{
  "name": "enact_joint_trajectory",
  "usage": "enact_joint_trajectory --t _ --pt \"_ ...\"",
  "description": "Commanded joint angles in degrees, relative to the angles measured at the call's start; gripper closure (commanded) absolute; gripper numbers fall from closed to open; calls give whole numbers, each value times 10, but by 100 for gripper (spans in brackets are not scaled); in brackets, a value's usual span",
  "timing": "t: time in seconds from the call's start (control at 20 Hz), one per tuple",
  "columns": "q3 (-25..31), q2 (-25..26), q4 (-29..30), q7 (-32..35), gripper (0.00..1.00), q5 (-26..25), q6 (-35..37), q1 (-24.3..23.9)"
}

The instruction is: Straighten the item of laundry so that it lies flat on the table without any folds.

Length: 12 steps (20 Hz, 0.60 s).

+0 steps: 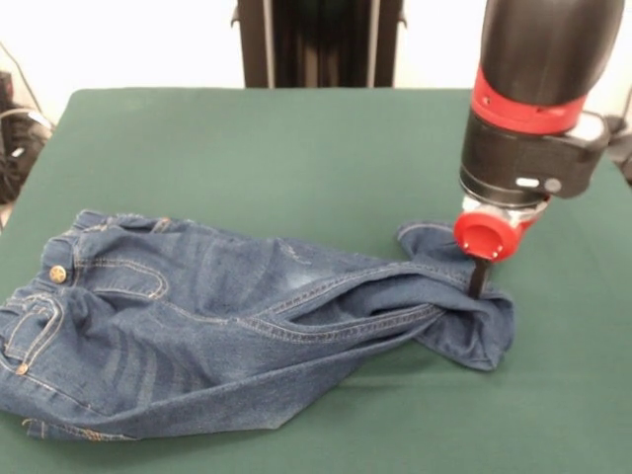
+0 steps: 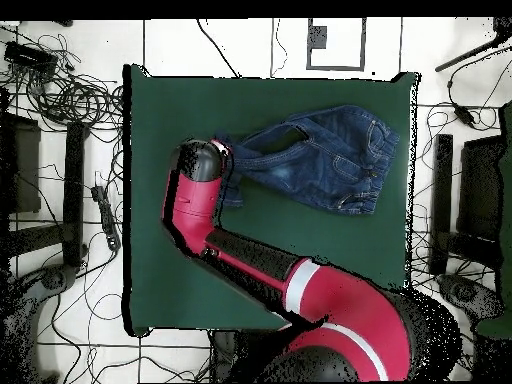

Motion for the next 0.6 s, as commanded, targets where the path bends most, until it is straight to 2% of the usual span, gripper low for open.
enact_joint_trajectory --t 0.05,0.3,0.6 --pt "-4 -9 9 -88 100 59 0 -5" --pt "15 -17 10 -91 100 101 -19 -7" --pt "15 -19 10 -91 100 109 -18 -4"
